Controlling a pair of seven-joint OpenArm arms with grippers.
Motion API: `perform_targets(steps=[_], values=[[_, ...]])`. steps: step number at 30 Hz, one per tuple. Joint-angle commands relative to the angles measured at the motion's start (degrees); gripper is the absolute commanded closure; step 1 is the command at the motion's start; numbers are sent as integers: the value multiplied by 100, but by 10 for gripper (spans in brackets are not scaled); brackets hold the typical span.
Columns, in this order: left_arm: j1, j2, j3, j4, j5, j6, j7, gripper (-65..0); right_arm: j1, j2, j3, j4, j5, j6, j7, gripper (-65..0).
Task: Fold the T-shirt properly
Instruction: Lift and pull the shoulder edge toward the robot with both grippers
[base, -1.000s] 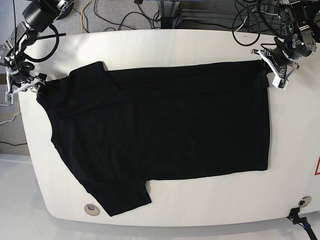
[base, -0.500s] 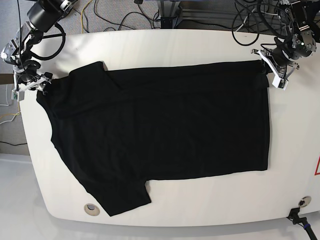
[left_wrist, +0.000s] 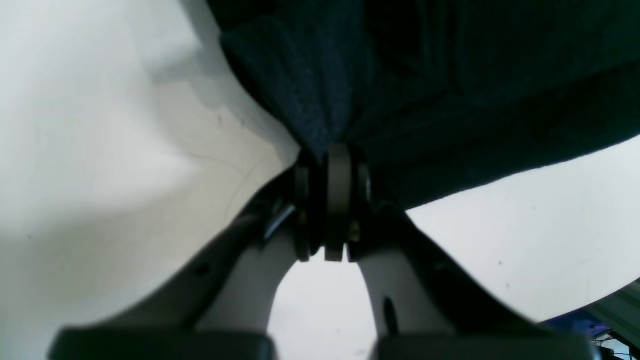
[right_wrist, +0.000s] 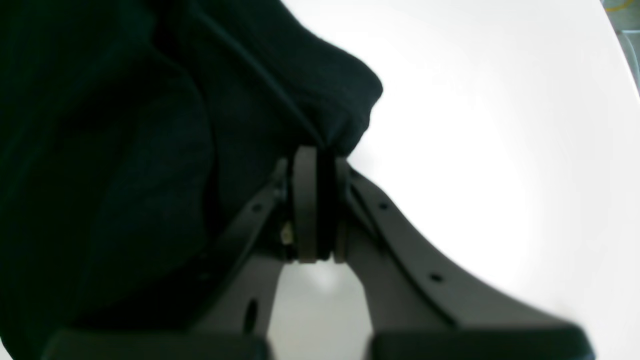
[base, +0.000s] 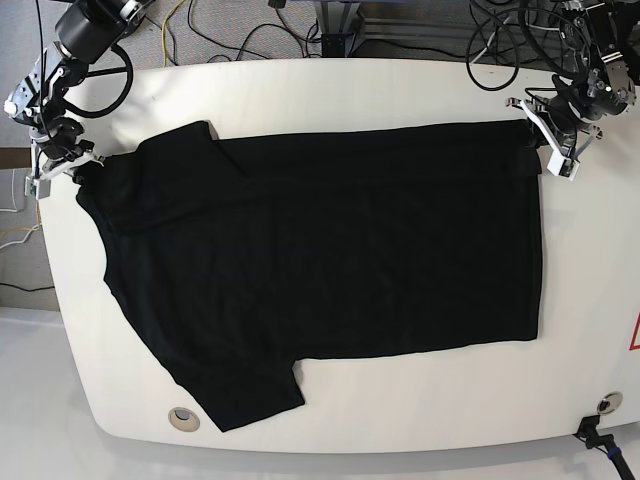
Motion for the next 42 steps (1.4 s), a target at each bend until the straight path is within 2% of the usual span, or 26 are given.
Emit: perform_targets(steps=[1,6,11,13,16,19,24,34,36,40,42], values=[[34,-72,-16,15,216,46,200,0,2,139,15,-109,-17,1,29,0],[69,-116,-16,15,225,46,200,0,-297,-37,15,172,-8,1,-15,0],[245,-397,-7,24,216,46,191,0,-992,-406,24,1051,-8,1,-121,0],[307,-397,-7,24,216,46,191,0,-1211,-547,42,1306,-8,1,-191,0],[535,-406,-7,24,225,37,218,0,-1590,-696,341,1728,-8,1,-226,0],[817,-406,-16,173,225,37,218,0,-1915,-696,411,1965,-8,1,-499,0],[1379,-362,-7,516,199,37,218,0,-2390,-705,569,2212,-8,1,-578,0],[1573,-353,-24,516,190,37,200,0,-2416,-714,578,2194,-8,1,-578,0],[1573,-353,-24,516,181,37,218,0,-2372,-714,596,2203,-8,1,-578,-83],[1573,-388,-60,613,190,37,209,-345,-2372,-705,604,2537,-8,1,-578,-256],[1573,-388,-174,859,190,37,218,-462,-2346,-705,604,2748,-8,1,-578,-307]])
